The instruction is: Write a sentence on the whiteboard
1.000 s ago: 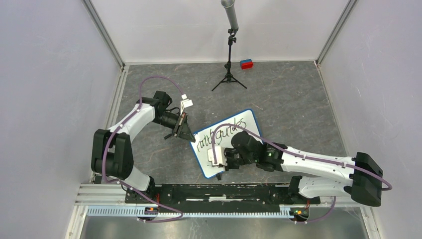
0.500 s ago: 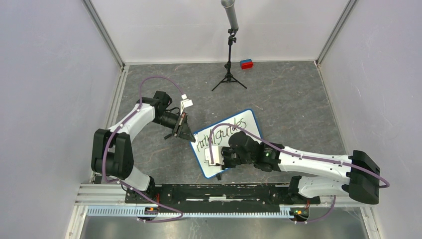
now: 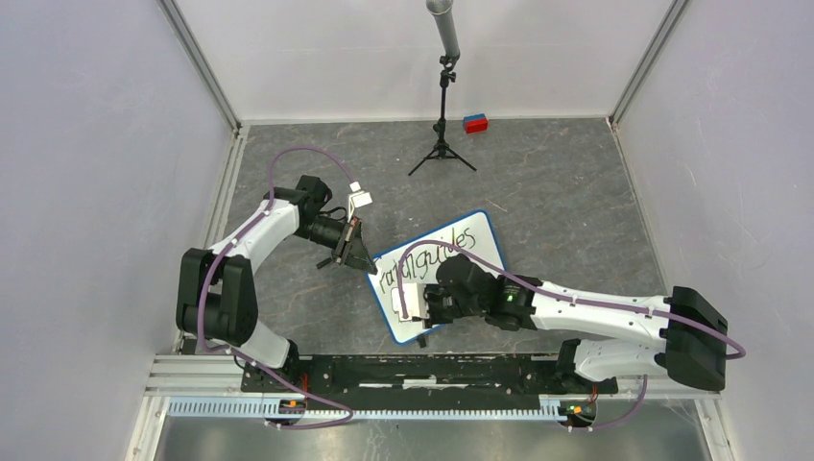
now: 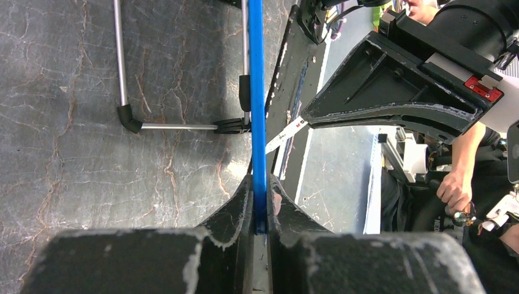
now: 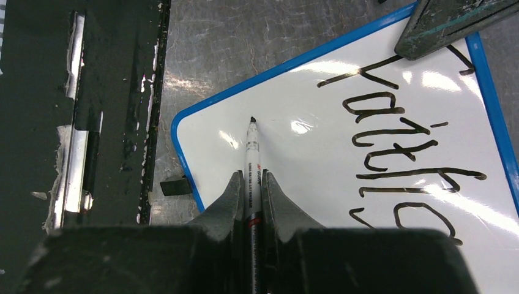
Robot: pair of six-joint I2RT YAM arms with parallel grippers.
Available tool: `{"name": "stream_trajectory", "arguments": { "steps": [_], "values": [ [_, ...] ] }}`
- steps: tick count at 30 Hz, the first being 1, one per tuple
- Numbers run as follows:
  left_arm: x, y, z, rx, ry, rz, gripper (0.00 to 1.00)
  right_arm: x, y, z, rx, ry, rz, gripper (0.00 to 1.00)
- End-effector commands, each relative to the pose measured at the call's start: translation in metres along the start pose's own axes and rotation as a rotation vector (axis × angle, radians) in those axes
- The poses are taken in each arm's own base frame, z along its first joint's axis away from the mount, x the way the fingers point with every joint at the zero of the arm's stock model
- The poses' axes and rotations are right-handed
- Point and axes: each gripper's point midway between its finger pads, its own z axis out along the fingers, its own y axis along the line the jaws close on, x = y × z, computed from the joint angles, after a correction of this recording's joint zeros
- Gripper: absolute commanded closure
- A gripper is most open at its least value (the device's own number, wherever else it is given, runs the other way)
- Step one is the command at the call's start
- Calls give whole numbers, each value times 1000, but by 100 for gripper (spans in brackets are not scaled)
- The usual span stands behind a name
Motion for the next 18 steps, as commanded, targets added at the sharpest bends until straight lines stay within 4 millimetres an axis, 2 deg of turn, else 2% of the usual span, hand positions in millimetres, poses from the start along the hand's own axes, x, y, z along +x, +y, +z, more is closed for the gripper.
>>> {"name": "stream_trajectory", "arguments": {
  "steps": [1,12,18],
  "values": [
    [-3,7,1,-15,11,48,98,-23,-18,-3,66,-47,-28,100],
    [-3,7,1,-17,10,50,97,-24,-30,-15,139,-50,-14,100],
    [-3,7,1,-18,11,52,98,-11,-19,-16,96,-23,-30,100]
  ]
}}
